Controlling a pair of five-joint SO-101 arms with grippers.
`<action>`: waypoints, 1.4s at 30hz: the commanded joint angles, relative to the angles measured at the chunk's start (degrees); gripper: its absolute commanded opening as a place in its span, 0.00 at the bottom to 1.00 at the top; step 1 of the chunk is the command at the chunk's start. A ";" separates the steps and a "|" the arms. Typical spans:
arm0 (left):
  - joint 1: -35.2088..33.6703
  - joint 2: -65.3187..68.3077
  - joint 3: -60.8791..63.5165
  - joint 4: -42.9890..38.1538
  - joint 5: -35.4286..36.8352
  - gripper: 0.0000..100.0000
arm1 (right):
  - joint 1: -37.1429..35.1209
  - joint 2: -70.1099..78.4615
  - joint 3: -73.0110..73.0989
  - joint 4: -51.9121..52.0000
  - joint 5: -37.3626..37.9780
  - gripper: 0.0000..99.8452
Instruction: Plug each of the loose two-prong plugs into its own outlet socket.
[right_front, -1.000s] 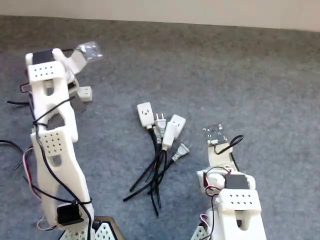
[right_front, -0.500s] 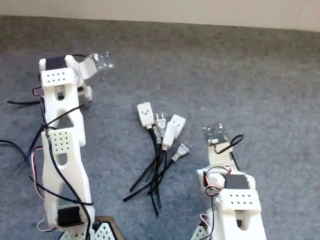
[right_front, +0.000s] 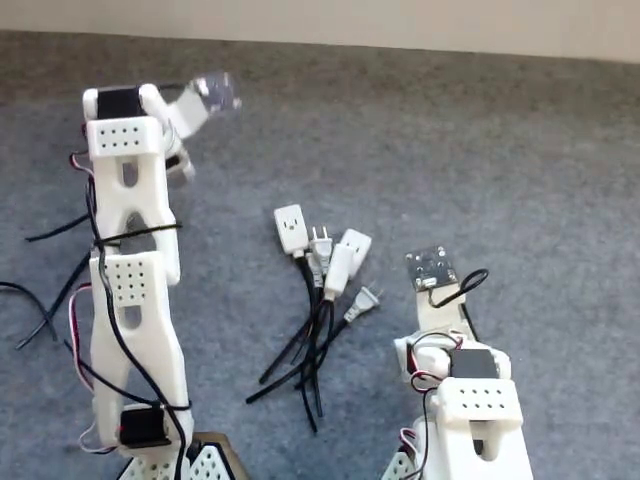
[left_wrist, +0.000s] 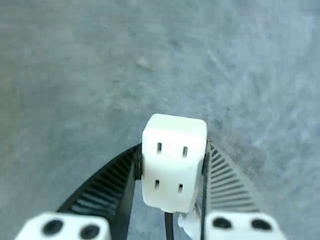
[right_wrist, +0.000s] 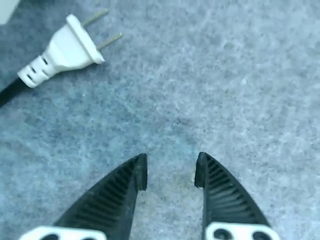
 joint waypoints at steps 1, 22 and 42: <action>1.71 -16.40 7.78 0.53 9.76 0.00 | 0.57 -0.84 -0.40 -0.92 -0.62 0.16; 20.97 -74.77 130.24 -23.82 -5.54 0.00 | 0.57 -0.84 -0.40 -0.92 -0.62 0.16; 21.32 -85.41 131.38 -24.00 -0.79 0.25 | 0.57 -0.84 1.63 -4.18 -0.53 0.16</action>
